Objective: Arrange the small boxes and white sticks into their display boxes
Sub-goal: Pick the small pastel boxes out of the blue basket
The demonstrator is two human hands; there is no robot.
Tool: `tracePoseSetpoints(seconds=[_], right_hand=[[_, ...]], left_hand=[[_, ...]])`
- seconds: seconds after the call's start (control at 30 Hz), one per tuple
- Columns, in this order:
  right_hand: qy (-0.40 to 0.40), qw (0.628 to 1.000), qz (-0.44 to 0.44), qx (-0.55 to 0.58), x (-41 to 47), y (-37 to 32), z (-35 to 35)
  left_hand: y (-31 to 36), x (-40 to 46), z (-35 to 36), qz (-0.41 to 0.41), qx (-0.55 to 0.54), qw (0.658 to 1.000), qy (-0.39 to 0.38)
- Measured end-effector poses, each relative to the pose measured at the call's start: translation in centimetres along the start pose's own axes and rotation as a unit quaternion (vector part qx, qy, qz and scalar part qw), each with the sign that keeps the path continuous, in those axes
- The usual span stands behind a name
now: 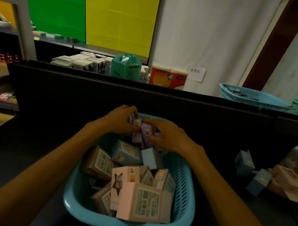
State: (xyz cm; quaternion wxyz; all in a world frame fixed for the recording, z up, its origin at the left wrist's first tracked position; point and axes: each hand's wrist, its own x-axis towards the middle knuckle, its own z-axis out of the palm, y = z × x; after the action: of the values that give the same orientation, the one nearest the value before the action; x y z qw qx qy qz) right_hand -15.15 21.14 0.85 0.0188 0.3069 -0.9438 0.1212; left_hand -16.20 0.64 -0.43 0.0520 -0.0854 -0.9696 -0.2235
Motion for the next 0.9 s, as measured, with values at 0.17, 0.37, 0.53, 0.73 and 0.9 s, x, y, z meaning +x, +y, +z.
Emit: tracePoseSetpoints(seconds=[0.17, 0.37, 0.53, 0.73, 0.9], right_hand=[[0.03, 0.999, 0.025, 0.027, -0.7, 0.4, 0.1], [0.11, 0.993, 0.032, -0.013, -0.9, 0.7, 0.9], [0.079, 0.995, 0.038, -0.054, -1.2, 1.4, 0.9], [0.057, 0.997, 0.038, 0.018, -2.2, 1.2, 0.3], [0.101, 0.992, 0.049, 0.054, -2.5, 0.7, 0.9]], left_hand=[[0.5, -0.3, 0.6, 0.002, 0.036, 0.999, -0.03], [1.3, -0.4, 0.6, -0.009, -0.023, 1.0, -0.001], [2.1, -0.6, 0.5, -0.014, -0.022, 1.0, 0.002], [1.6, -1.6, 0.0, -0.009, -0.076, 0.997, -0.007], [1.3, -2.7, -0.7, 0.006, -0.103, 0.992, 0.074]])
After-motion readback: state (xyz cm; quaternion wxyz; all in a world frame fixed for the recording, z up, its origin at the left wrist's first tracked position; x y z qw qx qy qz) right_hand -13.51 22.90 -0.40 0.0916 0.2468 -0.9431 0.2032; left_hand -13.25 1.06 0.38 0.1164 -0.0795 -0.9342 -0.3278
